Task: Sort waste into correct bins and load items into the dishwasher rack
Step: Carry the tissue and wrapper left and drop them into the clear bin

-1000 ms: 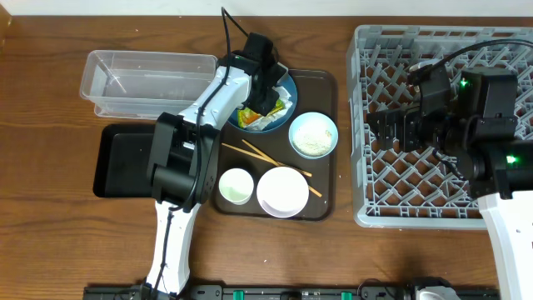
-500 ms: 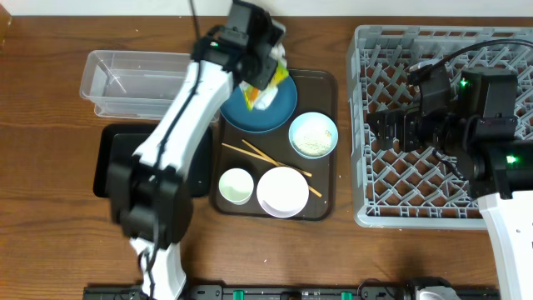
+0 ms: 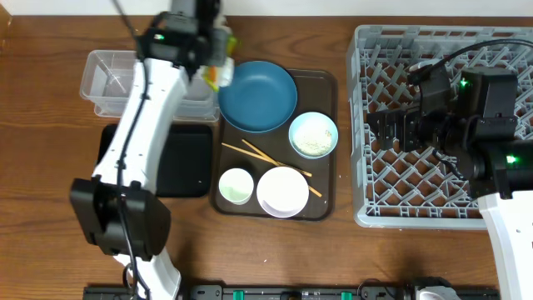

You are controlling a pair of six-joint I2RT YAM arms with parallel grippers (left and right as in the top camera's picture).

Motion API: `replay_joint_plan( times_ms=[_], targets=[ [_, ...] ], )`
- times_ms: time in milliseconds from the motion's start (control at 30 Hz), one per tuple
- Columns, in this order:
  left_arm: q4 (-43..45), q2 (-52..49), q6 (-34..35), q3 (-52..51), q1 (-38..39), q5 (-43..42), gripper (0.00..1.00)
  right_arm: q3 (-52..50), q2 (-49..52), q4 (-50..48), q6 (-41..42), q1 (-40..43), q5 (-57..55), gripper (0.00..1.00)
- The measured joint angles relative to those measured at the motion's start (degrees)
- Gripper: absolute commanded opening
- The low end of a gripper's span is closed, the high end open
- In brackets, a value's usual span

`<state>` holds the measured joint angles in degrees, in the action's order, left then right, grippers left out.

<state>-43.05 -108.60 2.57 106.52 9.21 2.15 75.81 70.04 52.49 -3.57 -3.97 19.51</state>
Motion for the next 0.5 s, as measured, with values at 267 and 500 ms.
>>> replay_joint_plan(
  times_ms=[267, 500],
  targets=[
    [-1.01, -3.58, 17.40, 0.00, -8.55, 2.25, 0.06, 0.00, 0.00, 0.00, 0.00, 0.00, 0.00, 0.99],
    [-1.79, -8.15, 26.08, -0.13, -10.95, 2.58, 0.31, 0.00, 0.00, 0.00, 0.00, 0.00, 0.00, 0.99]
  ],
)
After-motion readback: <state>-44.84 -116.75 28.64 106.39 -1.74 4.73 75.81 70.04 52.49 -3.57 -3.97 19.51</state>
